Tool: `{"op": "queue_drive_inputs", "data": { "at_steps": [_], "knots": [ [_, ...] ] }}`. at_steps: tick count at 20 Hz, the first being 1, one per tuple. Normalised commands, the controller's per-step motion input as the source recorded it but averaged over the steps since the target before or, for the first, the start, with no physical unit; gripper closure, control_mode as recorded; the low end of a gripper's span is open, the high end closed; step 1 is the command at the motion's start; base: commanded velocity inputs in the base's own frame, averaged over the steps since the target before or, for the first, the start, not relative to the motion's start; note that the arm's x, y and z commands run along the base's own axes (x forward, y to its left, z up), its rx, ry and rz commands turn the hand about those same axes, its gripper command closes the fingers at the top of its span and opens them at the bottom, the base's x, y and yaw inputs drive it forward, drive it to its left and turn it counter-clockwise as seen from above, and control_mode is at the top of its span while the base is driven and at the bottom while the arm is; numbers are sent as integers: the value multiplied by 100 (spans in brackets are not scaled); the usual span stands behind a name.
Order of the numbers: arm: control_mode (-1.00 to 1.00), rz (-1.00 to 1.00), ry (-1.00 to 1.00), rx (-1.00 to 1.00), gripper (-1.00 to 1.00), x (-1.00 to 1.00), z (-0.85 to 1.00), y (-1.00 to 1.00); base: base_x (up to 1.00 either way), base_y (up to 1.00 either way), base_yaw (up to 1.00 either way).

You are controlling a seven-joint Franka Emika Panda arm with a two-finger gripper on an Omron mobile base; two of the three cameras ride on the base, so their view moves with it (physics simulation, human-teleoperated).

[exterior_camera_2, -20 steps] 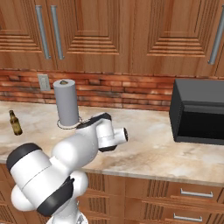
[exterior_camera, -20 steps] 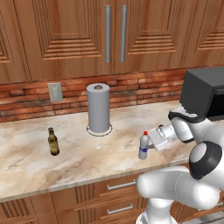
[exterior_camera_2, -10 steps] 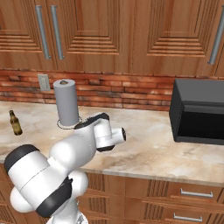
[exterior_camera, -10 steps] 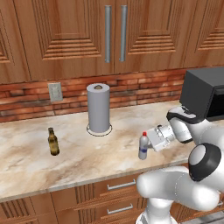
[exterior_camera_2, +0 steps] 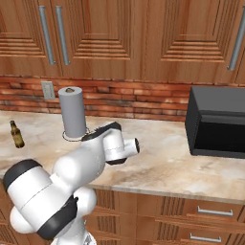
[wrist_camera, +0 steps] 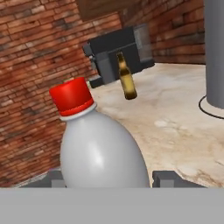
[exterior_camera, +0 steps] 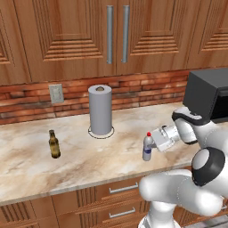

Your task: Place the drinks on the dining counter in a tight cluster.

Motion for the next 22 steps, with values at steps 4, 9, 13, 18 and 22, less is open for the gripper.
{"op": "queue_drive_inputs", "data": {
  "at_steps": [4, 9, 13, 18, 22],
  "knots": [
    [-100, -31, 2, 0, 100, -40, 77, -15, 0, 0, 0],
    [-100, -46, 10, -1, 100, -43, 59, -21, 0, 0, 0],
    [-100, -46, 11, -24, 100, -17, 44, 2, 0, 0, 0],
    [-100, -29, 12, -48, 100, 0, 48, 11, 0, 0, 0],
    [-100, -16, 10, -55, 100, -10, 48, 14, 0, 0, 0]
  ]
}}
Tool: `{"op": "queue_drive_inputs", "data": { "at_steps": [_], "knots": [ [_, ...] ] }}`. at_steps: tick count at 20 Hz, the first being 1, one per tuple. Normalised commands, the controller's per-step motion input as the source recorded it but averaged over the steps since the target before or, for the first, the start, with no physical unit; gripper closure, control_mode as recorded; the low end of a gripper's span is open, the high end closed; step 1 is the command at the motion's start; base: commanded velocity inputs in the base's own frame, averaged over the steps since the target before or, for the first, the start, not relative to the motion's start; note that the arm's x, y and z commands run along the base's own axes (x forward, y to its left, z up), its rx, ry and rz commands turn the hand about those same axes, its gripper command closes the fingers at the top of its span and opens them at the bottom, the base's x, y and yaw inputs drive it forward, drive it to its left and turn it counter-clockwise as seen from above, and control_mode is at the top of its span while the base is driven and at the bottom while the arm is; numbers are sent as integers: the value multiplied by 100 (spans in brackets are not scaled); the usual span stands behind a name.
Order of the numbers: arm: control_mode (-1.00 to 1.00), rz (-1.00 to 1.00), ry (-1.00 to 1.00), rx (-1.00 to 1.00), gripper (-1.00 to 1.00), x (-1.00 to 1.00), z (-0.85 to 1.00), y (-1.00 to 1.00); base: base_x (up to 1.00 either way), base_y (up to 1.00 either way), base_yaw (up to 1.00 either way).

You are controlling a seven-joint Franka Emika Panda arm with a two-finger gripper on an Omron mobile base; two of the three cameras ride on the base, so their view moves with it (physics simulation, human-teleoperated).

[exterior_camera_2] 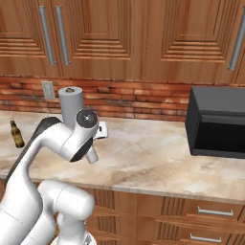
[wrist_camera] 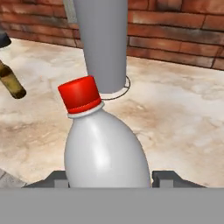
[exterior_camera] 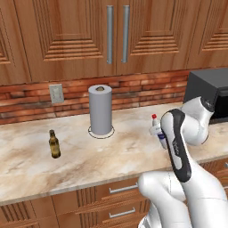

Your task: Place the drinks on the dining counter in a tight cluster.

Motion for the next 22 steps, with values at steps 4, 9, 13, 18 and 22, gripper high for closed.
{"op": "queue_drive_inputs", "data": {
  "at_steps": [4, 9, 13, 18, 22],
  "knots": [
    [-100, -13, 0, -42, 100, -33, 55, 7, 0, 0, 0],
    [-100, -19, -7, -16, 100, -79, 79, 0, 0, 0, 0],
    [-100, -7, -19, -1, 100, -80, 60, 25, 0, 0, 0],
    [-100, -3, -22, 2, 100, -69, 41, 1, 0, 0, 0],
    [-100, -8, -13, 18, 100, -50, 12, -16, 0, 0, 0]
  ]
}}
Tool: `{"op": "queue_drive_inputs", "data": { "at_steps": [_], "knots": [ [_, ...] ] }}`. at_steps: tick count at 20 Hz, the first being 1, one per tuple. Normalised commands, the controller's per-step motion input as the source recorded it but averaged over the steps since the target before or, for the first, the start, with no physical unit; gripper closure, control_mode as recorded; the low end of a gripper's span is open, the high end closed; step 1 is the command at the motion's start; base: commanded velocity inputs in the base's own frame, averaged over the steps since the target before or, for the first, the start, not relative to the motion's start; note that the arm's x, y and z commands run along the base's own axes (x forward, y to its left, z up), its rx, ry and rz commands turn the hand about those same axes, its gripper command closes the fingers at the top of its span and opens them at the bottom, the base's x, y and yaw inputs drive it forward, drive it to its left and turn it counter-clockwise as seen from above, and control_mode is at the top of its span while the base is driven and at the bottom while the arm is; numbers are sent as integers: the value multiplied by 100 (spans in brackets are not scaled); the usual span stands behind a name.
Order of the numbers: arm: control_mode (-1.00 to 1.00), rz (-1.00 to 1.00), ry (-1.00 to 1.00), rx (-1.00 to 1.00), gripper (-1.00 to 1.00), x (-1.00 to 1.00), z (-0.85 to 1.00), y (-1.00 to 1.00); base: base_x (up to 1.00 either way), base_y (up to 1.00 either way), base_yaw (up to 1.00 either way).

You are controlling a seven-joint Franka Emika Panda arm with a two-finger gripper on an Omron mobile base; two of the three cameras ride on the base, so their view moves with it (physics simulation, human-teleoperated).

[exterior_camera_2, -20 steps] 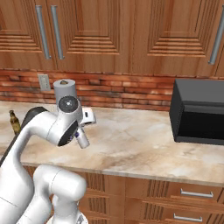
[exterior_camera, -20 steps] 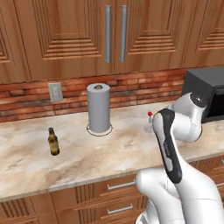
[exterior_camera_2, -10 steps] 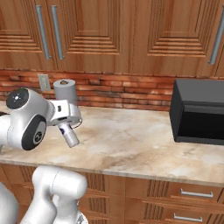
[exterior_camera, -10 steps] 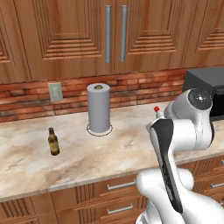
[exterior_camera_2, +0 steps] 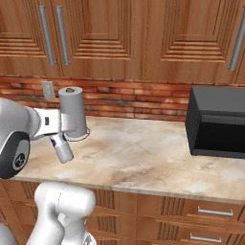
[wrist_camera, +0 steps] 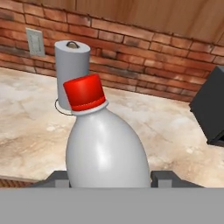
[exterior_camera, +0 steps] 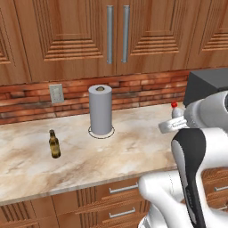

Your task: Place the drinks on the dining counter in a tight cluster.

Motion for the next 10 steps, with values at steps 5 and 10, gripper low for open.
{"op": "queue_drive_inputs", "data": {
  "at_steps": [5, 10],
  "knots": [
    [-100, 0, 0, 0, 100, 0, 0, 0, 0, 0, 0],
    [-100, -1, 0, 2, 100, -4, -1, -3, 0, 0, 0]
  ]
}}
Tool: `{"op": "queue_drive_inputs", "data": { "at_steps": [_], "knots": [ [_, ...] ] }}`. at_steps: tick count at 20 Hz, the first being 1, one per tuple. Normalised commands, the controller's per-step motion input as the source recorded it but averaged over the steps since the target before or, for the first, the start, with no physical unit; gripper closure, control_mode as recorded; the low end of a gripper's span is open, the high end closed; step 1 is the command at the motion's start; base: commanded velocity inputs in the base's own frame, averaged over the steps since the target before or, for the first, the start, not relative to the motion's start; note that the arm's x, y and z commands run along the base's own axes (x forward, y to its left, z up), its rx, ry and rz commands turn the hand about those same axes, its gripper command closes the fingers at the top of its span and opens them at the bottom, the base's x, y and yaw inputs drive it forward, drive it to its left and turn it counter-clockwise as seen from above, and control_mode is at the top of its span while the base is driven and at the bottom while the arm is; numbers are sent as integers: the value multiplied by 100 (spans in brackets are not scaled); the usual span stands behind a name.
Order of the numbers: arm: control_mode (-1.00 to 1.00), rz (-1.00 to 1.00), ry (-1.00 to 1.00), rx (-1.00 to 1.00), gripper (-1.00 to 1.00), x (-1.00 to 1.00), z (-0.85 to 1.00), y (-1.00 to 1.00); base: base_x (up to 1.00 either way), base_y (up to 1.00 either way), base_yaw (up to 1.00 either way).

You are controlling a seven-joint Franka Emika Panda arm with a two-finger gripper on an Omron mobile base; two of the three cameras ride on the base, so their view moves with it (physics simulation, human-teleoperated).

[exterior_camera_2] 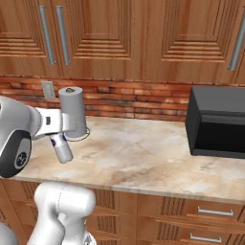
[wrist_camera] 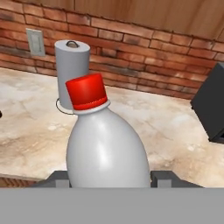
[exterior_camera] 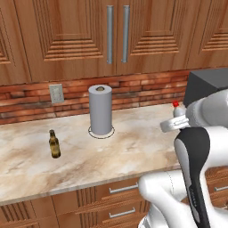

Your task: Place the drinks on the dining counter in a tight cluster.

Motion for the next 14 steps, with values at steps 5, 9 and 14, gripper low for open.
{"op": "queue_drive_inputs", "data": {
  "at_steps": [5, 9, 14],
  "knots": [
    [100, 0, 0, 0, 100, 0, 0, 0, -37, -14, -41],
    [100, 0, 0, 0, 100, 0, 0, 0, -22, 3, -67],
    [100, 0, 0, 0, 100, 0, 0, 0, -11, 15, -63]
  ]
}}
